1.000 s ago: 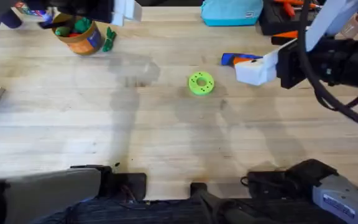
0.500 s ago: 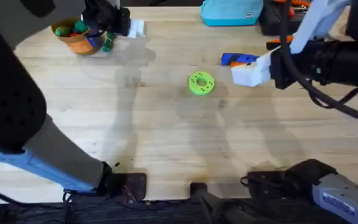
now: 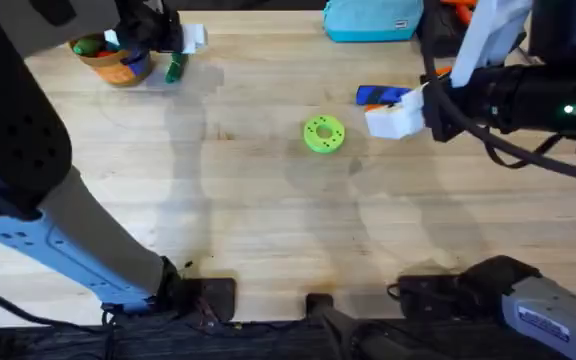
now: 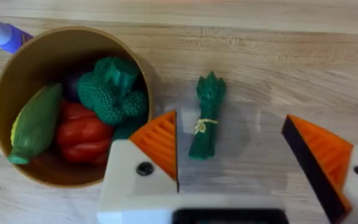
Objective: Pick up the gripper from the table and insert it into the empty holder that is missing its gripper. Then pick up a screw, insert it into the mounting hole, and use the screwdriver to tighten it. Finally, clean up the table by picking up the vegetable and placing it into the bucket.
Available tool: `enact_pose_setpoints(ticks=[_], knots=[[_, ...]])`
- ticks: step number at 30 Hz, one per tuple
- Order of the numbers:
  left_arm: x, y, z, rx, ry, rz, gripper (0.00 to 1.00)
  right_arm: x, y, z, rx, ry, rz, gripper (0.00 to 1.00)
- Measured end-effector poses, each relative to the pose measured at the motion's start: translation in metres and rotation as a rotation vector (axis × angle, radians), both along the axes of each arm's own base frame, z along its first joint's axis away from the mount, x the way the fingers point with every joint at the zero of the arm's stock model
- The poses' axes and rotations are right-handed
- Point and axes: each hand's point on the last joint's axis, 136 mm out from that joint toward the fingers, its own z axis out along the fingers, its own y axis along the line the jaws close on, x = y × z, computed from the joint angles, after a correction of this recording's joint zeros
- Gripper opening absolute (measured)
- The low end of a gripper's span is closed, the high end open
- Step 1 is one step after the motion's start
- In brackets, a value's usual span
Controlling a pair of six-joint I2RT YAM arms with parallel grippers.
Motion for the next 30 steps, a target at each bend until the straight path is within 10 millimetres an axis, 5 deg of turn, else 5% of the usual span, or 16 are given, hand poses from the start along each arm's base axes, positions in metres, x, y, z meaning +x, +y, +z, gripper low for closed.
enact_pose_setpoints(ticks=[23, 27, 30], knots=[[0.008, -0.004, -0.063, 0.009, 0.081, -0.014, 0.993, 0.0, 0.0, 0.0, 0.0, 0.0, 0.0, 0.994], [0.013, -0.01, -0.072, 0.007, 0.076, -0.026, 0.86, 0.0, 0.0, 0.0, 0.0, 0.0, 0.0, 0.994], [0.016, -0.014, -0.071, 0.015, 0.067, -0.034, 0.542, 0.0, 0.0, 0.0, 0.0, 0.001, 0.0, 0.994]])
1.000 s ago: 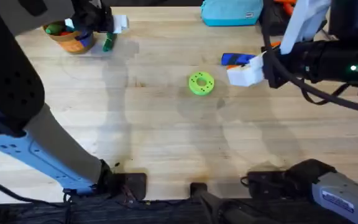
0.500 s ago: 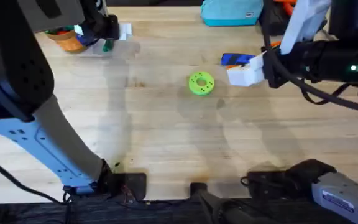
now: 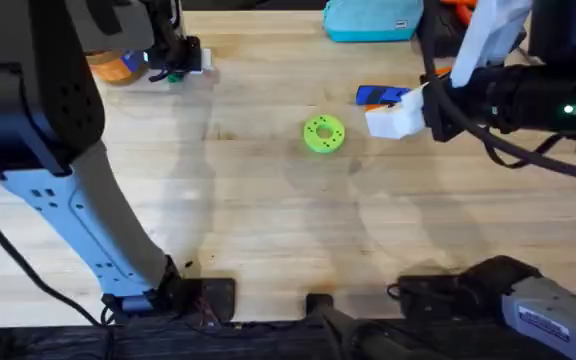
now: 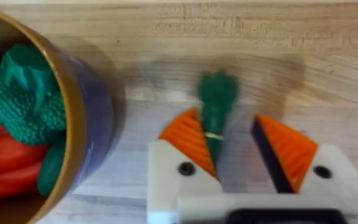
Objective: Pick up the gripper from the table and insert it into the empty holder that is missing its gripper. Then pick up a screw, insert it into the mounting hole, and use the screwdriver to tighten it. Finally, clean up the table by picking up the vegetable and placing it into the bucket.
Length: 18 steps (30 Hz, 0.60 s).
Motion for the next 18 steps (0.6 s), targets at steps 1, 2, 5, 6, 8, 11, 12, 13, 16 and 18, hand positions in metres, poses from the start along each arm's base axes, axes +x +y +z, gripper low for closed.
enact_pose_setpoints(ticks=[1, 2, 5, 6, 8, 11, 12, 13, 16, 18], knots=[[0.0002, -0.0001, 0.0001, 0.002, -0.001, -0.002, 0.443, -0.0001, 0.0, 0.0, 0.0, 0.0, 0.0, 0.994], [0.0001, 0.0002, 0.0001, 0.006, 0.0, -0.004, 0.338, 0.0, 0.0, 0.0, 0.0, 0.0, 0.0, 0.994], [0.0002, 0.0006, 0.0002, 0.008, 0.0, -0.004, 0.174, -0.0001, 0.0, 0.0, 0.0, 0.0, 0.0, 0.994], [0.0002, 0.0007, 0.0002, 0.008, 0.0, -0.005, 0.146, 0.0, 0.0, -0.0001, 0.0, 0.0, 0.0, 0.994], [0.0005, 0.0006, 0.0006, 0.009, -0.002, -0.006, 0.048, -0.0001, 0.0, 0.0, 0.0, 0.0, 0.0, 0.994], [0.0005, 0.0003, 0.0006, 0.01, -0.002, -0.008, 0.007, -0.0001, 0.0, 0.0, 0.0, 0.0, 0.0, 0.994], [0.0004, 0.0002, 0.0005, 0.01, -0.001, -0.008, 0.007, -0.0001, 0.0, 0.0, 0.0, 0.0, 0.0, 0.994], [0.0002, 0.0001, 0.0004, 0.01, 0.0, -0.008, 0.007, 0.0, 0.0, -0.0001, 0.0, 0.0, 0.0, 0.994], [-0.0004, -0.0016, 0.0026, 0.01, 0.0, -0.011, 0.006, 0.0, 0.0, 0.0, 0.0, 0.0, 0.0, 0.994], [-0.0033, -0.003, 0.0055, 0.009, 0.007, -0.014, 0.005, 0.0, 0.0, 0.0, 0.0, 0.0, 0.0, 0.994]])
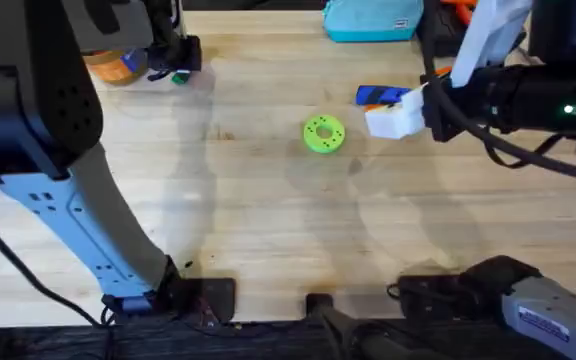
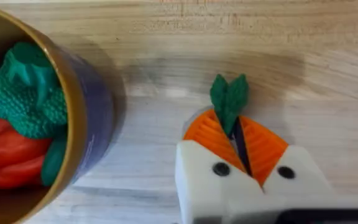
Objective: Pick up the gripper from the table and insert it into the empty holder that is missing its gripper. Then pick up a screw, insert it into the mounting hole, and use the screwdriver to tighten it. Finally, clean up the table by picking up the vegetable and placing it into the bucket.
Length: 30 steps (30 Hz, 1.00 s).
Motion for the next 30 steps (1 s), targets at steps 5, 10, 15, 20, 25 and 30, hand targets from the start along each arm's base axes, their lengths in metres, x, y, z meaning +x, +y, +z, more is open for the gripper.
enact_pose_setpoints(ticks=[5, 10, 15, 20, 25, 30], knots=[[-0.004, -0.005, 0.037, 0.003, -0.04, -0.009, 0.005, 0.0, 0.0, 0.0, 0.0, 0.0, 0.0, 0.994], [-0.009, 0.001, 0.11, 0.029, -0.172, 0.011, 0.005, 0.0, 0.0, 0.0, 0.0, 0.0, 0.0, 0.994], [-0.016, 0.028, 0.169, 0.065, -0.305, 0.08, 0.005, 0.0, 0.0, 0.0, 0.0, 0.0, 0.0, 0.994], [-0.023, 0.079, 0.172, 0.058, -0.327, 0.226, 0.005, 0.0, 0.0, 0.0, 0.0, 0.0, 0.0, 0.994], [-0.022, 0.127, 0.163, 0.025, -0.364, 0.378, 0.005, 0.0, 0.0, 0.0, 0.0, 0.0, 0.0, 0.994], [-0.022, 0.141, 0.162, 0.003, -0.388, 0.437, 0.184, 0.0, 0.0, 0.0, 0.0, 0.0, 0.0, 0.994]])
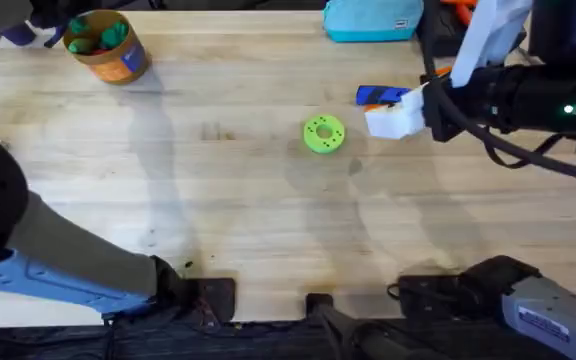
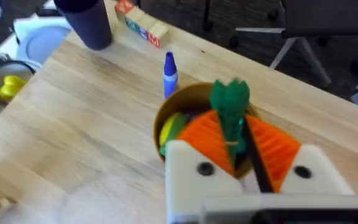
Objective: Pick up the gripper from the table and insert it into the empty holder that is missing its gripper. Then pick up a screw, insert it into the mounting hole, and use the screwdriver to tighten it. Finally, clean up the table by picking up the vegetable and placing it into the bucket.
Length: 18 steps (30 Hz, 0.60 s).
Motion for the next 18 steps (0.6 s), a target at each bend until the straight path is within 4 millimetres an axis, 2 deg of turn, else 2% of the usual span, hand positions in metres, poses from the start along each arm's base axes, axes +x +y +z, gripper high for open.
enact_pose_setpoints(ticks=[2, 5, 6, 11, 13, 15, 18], knots=[[0.001, -0.001, 0.001, -0.009, -0.009, 0.005, 0.404, 0.0, 0.0, 0.0, 0.0, 0.0, 0.0, 0.994], [0.001, -0.002, 0.0, -0.017, -0.011, 0.007, 0.868, 0.0, 0.0, 0.0, 0.0, 0.0, 0.0, 0.994], [0.001, -0.003, 0.0, -0.02, -0.009, 0.009, 0.956, 0.0, 0.0, 0.0, 0.0, 0.0, 0.0, 0.994], [-0.009, -0.005, -0.01, -0.039, 0.051, 0.011, 0.986, 0.0, 0.0, 0.0, 0.0, 0.0, 0.0, 0.994], [-0.016, -0.009, -0.008, -0.044, 0.069, 0.008, 0.986, -0.001, 0.0, -0.001, -0.002, 0.005, 0.0, 0.994], [-0.026, -0.016, 0.003, -0.043, 0.079, -0.002, 0.986, -0.003, -0.001, -0.003, -0.006, 0.018, 0.0, 0.994], [-0.046, -0.038, 0.035, -0.017, 0.072, -0.051, 0.986, -0.004, -0.001, -0.004, -0.008, 0.023, 0.0, 0.994]])
